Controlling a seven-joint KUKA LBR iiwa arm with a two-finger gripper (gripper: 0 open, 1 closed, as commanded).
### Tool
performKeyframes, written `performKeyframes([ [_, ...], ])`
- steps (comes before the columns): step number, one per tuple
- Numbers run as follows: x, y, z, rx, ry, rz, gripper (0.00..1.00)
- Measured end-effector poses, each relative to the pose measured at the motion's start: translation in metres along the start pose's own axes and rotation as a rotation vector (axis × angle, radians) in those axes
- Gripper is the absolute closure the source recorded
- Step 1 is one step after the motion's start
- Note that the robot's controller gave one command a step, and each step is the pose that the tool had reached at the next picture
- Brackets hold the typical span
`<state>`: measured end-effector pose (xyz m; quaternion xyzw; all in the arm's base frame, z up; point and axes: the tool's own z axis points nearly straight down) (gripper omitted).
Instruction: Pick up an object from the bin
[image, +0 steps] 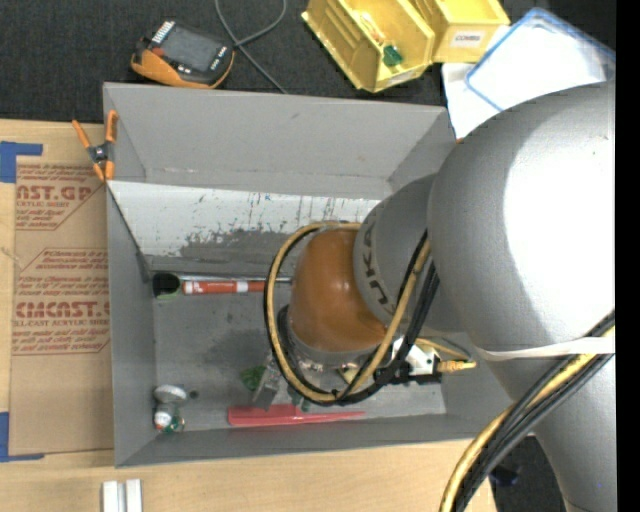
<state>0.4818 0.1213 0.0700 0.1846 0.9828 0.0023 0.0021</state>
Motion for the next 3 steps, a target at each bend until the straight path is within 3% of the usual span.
performKeyframes([
  [1, 0.0, 0.0, 0.0, 0.0, 0.0, 0.0, 1.0],
  [2, -0.01, -0.021, -0.072, 0.003, 0.005, -0.089, 1.0],
  [3, -0.013, -0.023, -0.174, -0.003, -0.007, -0.201, 1.0],
])
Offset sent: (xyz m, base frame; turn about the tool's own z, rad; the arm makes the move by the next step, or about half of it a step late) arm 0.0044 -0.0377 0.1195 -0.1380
